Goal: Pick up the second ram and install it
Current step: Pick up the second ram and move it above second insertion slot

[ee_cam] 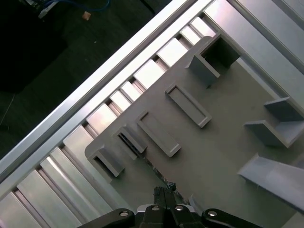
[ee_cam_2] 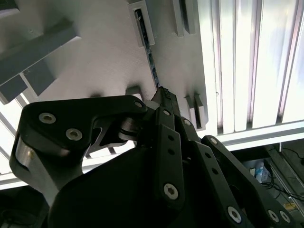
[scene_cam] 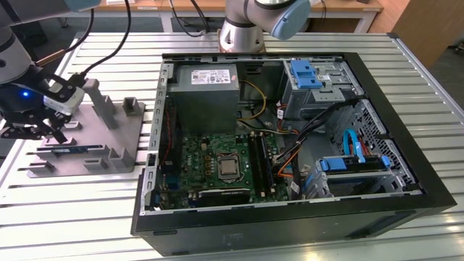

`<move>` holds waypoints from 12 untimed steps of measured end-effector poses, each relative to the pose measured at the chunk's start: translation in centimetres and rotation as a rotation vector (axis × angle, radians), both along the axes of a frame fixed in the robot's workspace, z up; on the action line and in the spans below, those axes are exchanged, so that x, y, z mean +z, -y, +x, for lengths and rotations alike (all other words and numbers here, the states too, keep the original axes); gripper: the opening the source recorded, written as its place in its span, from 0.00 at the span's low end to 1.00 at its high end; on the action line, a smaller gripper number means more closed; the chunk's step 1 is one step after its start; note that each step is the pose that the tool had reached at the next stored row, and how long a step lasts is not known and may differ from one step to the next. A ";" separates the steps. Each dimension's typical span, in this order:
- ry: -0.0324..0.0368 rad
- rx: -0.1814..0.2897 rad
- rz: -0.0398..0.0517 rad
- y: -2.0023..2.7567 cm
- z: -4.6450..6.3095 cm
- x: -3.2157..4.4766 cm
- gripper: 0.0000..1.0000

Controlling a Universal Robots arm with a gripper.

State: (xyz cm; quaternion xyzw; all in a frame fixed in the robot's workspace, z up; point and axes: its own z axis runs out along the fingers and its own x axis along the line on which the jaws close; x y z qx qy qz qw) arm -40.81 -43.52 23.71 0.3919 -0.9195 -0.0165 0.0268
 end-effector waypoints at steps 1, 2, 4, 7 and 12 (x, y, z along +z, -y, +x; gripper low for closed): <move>0.0000 0.004 0.0000 0.00 0.0 0.00 0.10; 0.0000 0.007 0.0000 0.00 0.0 0.00 0.10; 0.0000 0.013 0.0001 0.00 0.0 0.00 0.10; 0.0000 0.022 0.0001 0.00 0.0 0.00 0.10; 0.0000 0.038 0.0000 0.00 0.0 0.00 0.10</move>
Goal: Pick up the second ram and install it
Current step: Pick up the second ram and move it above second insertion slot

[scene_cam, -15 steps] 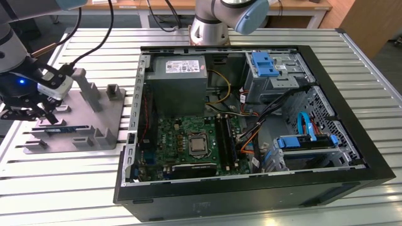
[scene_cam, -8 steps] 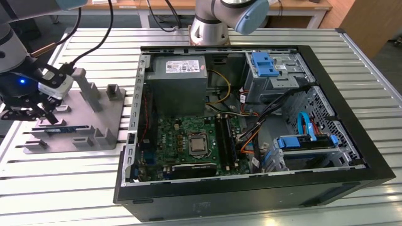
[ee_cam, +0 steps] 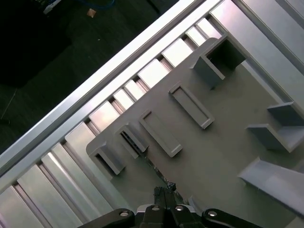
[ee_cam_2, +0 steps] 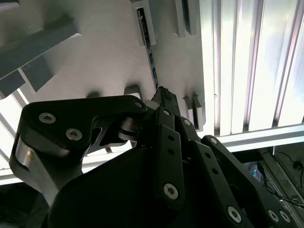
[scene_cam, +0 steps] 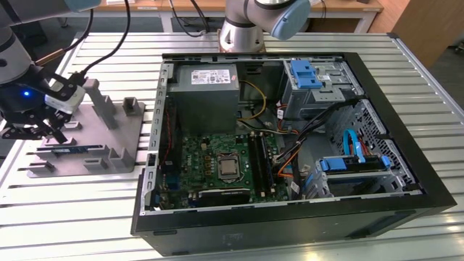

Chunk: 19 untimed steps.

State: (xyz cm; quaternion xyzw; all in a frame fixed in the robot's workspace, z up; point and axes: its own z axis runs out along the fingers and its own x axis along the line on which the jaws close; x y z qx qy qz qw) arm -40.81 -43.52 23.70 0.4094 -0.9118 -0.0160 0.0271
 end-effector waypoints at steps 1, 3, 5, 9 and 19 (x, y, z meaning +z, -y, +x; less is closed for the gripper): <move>0.0000 0.003 0.0000 0.00 0.0 0.00 0.10; -0.0001 0.010 -0.0001 0.00 0.0 0.00 0.10; 0.0000 0.017 0.0000 0.00 0.0 0.00 0.10; 0.0000 0.033 0.0000 0.00 0.0 0.00 0.10; -0.0001 0.170 -0.0017 0.00 0.0 -0.05 0.10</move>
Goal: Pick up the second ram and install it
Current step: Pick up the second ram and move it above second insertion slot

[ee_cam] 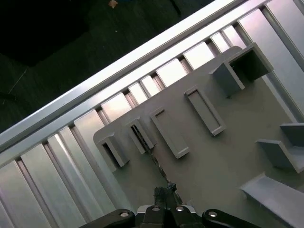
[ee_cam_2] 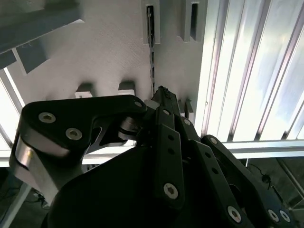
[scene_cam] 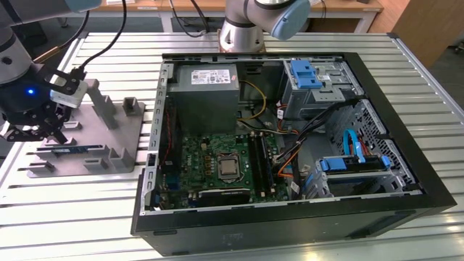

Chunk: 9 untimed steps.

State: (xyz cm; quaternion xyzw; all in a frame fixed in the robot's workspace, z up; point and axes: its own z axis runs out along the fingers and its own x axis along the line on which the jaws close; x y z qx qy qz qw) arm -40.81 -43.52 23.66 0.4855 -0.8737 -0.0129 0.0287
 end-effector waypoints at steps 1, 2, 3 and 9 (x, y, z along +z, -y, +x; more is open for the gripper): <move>0.0000 0.018 0.0000 0.00 0.0 -0.01 0.10; 0.0000 0.036 -0.0001 0.00 0.0 -0.01 0.10; -0.0001 0.054 -0.0001 0.00 0.0 -0.02 0.10; 0.0000 0.163 0.0000 0.00 0.0 -0.07 0.10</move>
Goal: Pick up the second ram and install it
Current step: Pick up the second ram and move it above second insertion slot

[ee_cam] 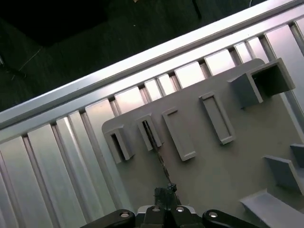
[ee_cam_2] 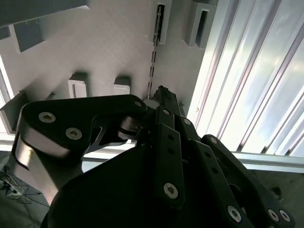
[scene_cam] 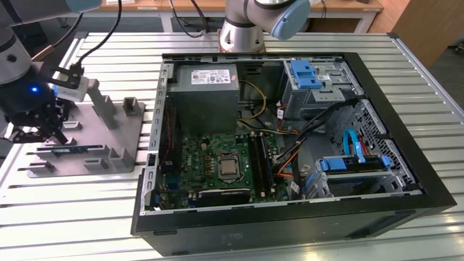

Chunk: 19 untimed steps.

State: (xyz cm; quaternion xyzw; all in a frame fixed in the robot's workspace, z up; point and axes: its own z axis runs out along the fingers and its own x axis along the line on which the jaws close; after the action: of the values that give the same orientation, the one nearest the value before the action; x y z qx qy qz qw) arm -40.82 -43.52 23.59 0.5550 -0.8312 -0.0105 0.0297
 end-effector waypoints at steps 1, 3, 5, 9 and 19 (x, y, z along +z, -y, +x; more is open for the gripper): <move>0.0000 0.018 0.0000 0.00 0.0 -0.01 0.10; 0.0000 0.056 0.0001 0.00 0.0 -0.02 0.10; 0.0000 0.091 0.0000 0.00 0.0 -0.03 0.10; 0.0000 0.163 0.0000 0.00 0.0 -0.05 0.10; 0.0000 0.334 0.0000 0.00 0.0 -0.09 0.10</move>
State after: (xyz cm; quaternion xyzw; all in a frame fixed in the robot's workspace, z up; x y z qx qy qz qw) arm -40.81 -43.52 23.49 0.6857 -0.7272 -0.0054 0.0310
